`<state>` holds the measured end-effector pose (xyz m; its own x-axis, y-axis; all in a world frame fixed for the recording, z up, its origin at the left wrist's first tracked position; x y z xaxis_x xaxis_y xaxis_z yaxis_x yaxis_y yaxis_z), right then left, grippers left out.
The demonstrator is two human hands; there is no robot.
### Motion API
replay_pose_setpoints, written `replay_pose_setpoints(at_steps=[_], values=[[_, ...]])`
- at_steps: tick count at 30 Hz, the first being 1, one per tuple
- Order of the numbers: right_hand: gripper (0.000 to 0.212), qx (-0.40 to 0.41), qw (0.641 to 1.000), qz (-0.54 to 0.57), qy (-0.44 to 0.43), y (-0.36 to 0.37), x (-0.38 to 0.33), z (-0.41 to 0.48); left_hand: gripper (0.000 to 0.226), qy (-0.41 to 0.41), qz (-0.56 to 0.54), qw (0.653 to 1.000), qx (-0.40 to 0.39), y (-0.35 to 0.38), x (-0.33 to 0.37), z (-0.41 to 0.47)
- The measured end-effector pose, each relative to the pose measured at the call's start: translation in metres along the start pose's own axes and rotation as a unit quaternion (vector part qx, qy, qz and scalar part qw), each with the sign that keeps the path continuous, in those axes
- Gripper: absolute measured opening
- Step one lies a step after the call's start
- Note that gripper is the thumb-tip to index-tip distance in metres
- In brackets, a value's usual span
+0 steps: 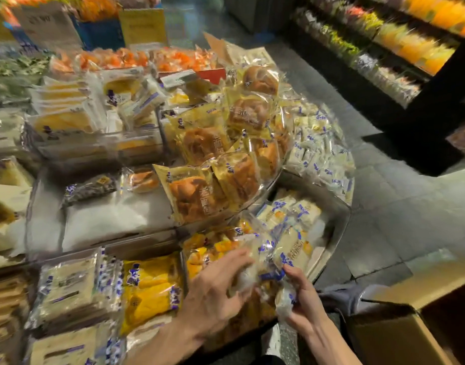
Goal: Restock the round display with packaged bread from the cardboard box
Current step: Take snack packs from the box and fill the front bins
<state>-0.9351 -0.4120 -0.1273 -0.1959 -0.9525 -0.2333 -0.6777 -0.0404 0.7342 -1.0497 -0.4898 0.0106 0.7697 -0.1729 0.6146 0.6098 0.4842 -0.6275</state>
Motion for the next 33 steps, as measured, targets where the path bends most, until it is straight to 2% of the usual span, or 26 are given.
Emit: replay_pose_setpoints(at_steps=[2,4,8,11,13,18,20,23,26,28,30,33], values=[[0.082,0.009,1.0,-0.009,0.001,-0.019,-0.03,-0.001,0.029,-0.151,-0.088,0.983,0.064,0.01,-0.013,0.012],[0.077,0.006,1.0,-0.022,0.001,-0.029,-0.065,-0.005,0.028,-0.271,-0.155,0.944,0.104,0.033,-0.026,0.019],[0.073,0.022,0.999,-0.031,-0.003,-0.053,-0.122,-0.011,0.033,-0.397,-0.27,0.87,0.111,0.09,-0.04,0.034],[0.083,0.051,0.998,-0.039,-0.01,-0.075,-0.156,-0.015,0.041,-0.444,-0.291,0.845,0.065,0.124,-0.037,0.041],[0.091,0.061,0.996,-0.061,0.01,-0.085,-0.164,-0.019,0.039,-0.474,-0.305,0.826,0.014,0.145,-0.034,0.041],[0.085,0.071,0.994,-0.077,0.01,-0.1,-0.172,-0.038,0.044,-0.513,-0.295,0.801,-0.088,0.174,-0.038,0.03],[0.085,0.086,0.995,-0.043,-0.027,-0.106,-0.18,-0.05,0.045,-0.525,-0.315,0.787,-0.072,0.172,-0.044,0.026],[0.086,0.114,0.99,-0.018,-0.082,-0.118,-0.199,-0.067,0.041,-0.537,-0.34,0.772,-0.003,0.161,-0.063,0.027],[0.115,0.139,0.985,-0.026,-0.095,-0.132,-0.21,-0.074,0.034,-0.556,-0.391,0.732,0.058,0.157,-0.072,0.034],[0.125,0.138,0.985,-0.007,-0.099,-0.135,-0.215,-0.074,0.032,-0.552,-0.391,0.735,0.053,0.158,-0.073,0.045],[0.126,0.125,0.988,0.01,-0.096,-0.132,-0.222,-0.068,0.03,-0.554,-0.38,0.74,0.032,0.165,-0.073,0.053],[0.111,0.097,0.993,0.01,-0.073,-0.121,-0.233,-0.053,0.032,-0.558,-0.362,0.747,0.016,0.176,-0.08,0.066]])
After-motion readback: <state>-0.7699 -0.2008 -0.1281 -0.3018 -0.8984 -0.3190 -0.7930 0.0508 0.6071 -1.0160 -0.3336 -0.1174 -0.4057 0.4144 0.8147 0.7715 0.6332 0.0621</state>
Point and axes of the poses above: each hand's wrist, its own z-axis towards the middle knuckle, its own y-axis out of the palm, x = y × z, the point moved 10 cm from there along z, towards the middle knuckle, and after that the axes turned 7 degrees about y, right-handed, at the moved point
